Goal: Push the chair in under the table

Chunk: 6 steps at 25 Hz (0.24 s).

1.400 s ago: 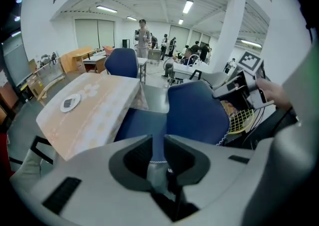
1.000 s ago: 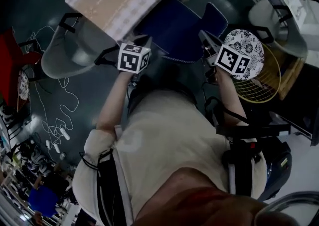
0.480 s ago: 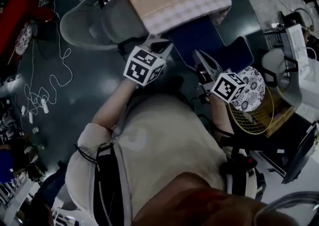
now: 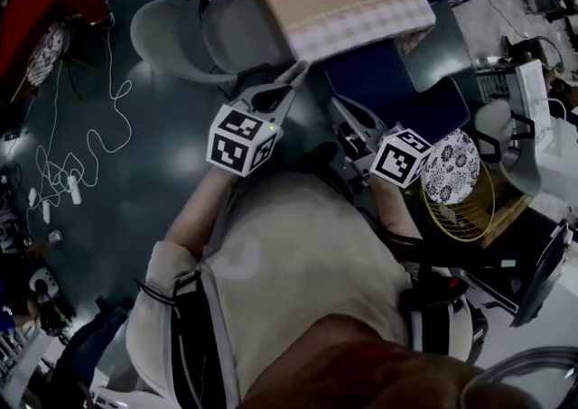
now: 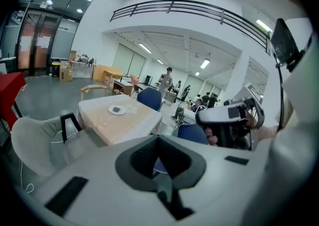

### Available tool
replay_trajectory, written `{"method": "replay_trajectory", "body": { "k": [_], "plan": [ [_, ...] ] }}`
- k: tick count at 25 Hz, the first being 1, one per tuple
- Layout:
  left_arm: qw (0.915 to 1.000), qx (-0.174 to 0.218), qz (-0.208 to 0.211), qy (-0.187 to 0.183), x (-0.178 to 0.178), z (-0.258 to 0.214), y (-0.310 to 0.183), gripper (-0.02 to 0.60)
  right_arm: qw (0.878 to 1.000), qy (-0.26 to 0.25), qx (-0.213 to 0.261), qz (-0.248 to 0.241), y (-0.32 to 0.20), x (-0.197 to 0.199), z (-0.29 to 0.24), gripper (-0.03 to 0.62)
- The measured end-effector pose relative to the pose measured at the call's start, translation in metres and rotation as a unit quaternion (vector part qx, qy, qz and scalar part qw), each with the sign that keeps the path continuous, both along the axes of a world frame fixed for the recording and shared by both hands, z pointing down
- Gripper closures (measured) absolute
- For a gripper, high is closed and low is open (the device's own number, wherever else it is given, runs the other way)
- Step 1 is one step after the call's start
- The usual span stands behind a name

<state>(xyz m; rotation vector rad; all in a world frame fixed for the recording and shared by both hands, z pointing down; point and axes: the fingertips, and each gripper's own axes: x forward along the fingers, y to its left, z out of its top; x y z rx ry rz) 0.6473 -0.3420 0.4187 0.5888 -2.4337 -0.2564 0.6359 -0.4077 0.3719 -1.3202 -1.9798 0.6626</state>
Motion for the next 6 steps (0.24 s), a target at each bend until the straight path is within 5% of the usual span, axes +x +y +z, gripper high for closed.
{"method": "replay_trajectory", "body": {
  "k": [6],
  "plan": [
    [0.9987, 0.012, -0.044, 0.023, 0.063, 0.019, 0.048, 0.574, 0.999, 0.011, 0.004, -0.049, 0.047, 0.058, 0.014, 0.582]
  ]
}}
